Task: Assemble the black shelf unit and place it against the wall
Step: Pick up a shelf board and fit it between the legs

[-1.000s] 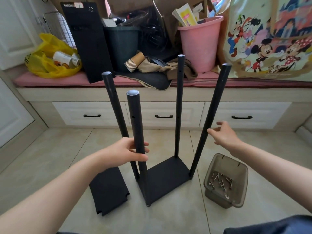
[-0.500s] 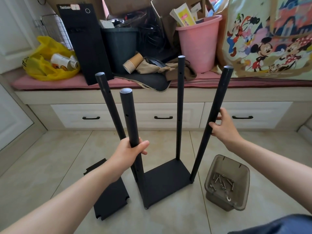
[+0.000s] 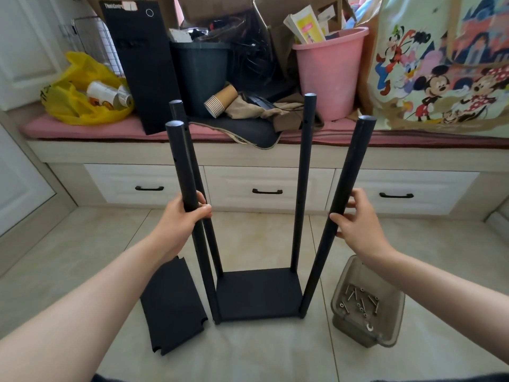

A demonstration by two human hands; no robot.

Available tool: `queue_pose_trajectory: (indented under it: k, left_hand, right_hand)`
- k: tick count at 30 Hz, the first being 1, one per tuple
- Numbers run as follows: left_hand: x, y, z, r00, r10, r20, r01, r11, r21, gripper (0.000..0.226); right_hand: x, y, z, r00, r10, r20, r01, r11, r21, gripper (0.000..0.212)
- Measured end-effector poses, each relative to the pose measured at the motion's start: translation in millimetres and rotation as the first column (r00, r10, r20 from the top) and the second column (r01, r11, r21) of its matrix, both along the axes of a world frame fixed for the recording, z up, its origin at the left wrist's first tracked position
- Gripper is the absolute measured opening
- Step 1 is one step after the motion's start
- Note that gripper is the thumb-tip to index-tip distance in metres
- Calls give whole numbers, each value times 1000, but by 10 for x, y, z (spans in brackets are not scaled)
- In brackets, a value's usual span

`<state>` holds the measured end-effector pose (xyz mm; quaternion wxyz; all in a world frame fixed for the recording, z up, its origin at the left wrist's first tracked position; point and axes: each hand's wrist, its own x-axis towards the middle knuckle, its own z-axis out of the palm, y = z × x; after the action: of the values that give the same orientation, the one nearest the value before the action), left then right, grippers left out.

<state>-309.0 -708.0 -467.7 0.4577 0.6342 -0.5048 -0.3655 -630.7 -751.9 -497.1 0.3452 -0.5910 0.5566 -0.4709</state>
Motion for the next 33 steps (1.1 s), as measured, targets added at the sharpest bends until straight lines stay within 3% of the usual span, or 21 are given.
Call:
queue_pose_trajectory:
  k: [21,33]
  left_hand:
    - [-62,-28,-45,975,29,220,-31,1000,4,22]
    - [-18,-22,-90,962,3,272,-15,999,41,18]
  right_hand:
    - [20,1,1,983,-138,-123,129,989,-75,35]
    - [-26,49,29,986,-78,-150,86,995,51,43]
